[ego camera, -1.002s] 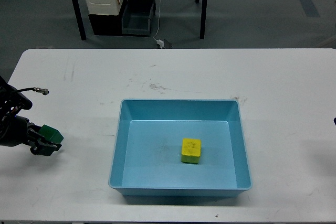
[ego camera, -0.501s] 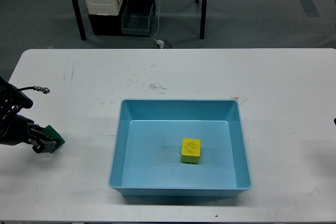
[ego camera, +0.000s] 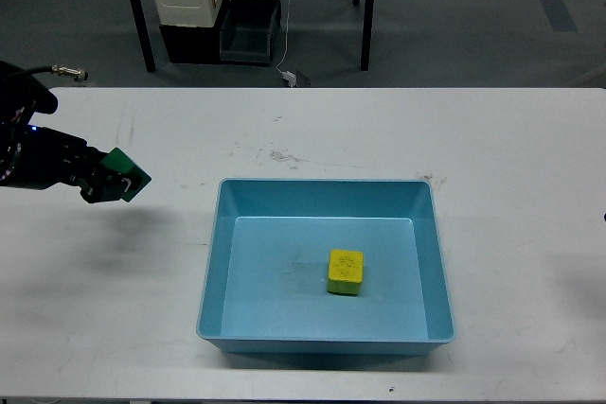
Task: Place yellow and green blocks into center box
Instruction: 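Carry the green cube with the left gripper into the tub and lower it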
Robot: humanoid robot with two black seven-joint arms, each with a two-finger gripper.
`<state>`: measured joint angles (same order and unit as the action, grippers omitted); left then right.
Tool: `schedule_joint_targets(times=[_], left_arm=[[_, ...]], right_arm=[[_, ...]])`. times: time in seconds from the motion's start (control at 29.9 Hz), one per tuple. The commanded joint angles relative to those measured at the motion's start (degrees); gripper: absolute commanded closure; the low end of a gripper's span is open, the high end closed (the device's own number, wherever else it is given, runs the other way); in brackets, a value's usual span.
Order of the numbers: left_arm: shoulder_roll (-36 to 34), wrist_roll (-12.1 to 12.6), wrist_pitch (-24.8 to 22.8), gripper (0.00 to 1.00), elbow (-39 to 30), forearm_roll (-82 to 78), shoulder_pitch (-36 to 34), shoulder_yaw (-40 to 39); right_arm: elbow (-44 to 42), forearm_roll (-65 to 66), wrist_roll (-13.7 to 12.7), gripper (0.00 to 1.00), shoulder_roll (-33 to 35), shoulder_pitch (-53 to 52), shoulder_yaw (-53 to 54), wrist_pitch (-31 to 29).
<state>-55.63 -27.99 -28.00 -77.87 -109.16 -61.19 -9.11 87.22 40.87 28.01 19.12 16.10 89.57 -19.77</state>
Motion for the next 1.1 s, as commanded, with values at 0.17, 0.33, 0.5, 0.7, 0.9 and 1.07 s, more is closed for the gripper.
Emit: schedule_joint_targets(times=[0.17, 0.33, 0.5, 0.7, 0.9, 1.07], left_arm=[[10.36, -0.01, 0.00, 0.70, -5.35, -0.27, -7.45, 0.76], [16.85, -0.01, 0.00, 0.70, -7.03, -0.71, -11.93, 5.85], [22.84, -0.01, 0.00, 0.70, -5.37, -2.81, -14.75, 12.71], [29.17, -0.01, 0.00, 0.70, 1.48, -10.19, -14.14, 16.58], [29.53, -0.01, 0.00, 0.69, 3.87, -14.05, -13.17, 19.66], [29.62, -0.01, 0.00, 0.56, 3.95, -15.84, -10.62, 19.66]], right_arm=[[-0.56, 0.00, -0.01, 0.00, -0.05, 0.42, 0.08, 0.08], [-1.26, 0.00, -0.01, 0.00, -0.05, 0.60, 0.08, 0.00], [-1.35, 0.00, -0.01, 0.00, -0.05, 0.69, 0.08, 0.00], [-1.35, -0.09, -0.01, 0.00, -0.13, 0.78, 0.08, 0.00], [-1.35, -0.09, -0.01, 0.00, -0.13, 0.78, 0.08, 0.00], [-1.26, -0.09, -0.01, 0.00, -0.66, 0.78, -0.19, 0.00]])
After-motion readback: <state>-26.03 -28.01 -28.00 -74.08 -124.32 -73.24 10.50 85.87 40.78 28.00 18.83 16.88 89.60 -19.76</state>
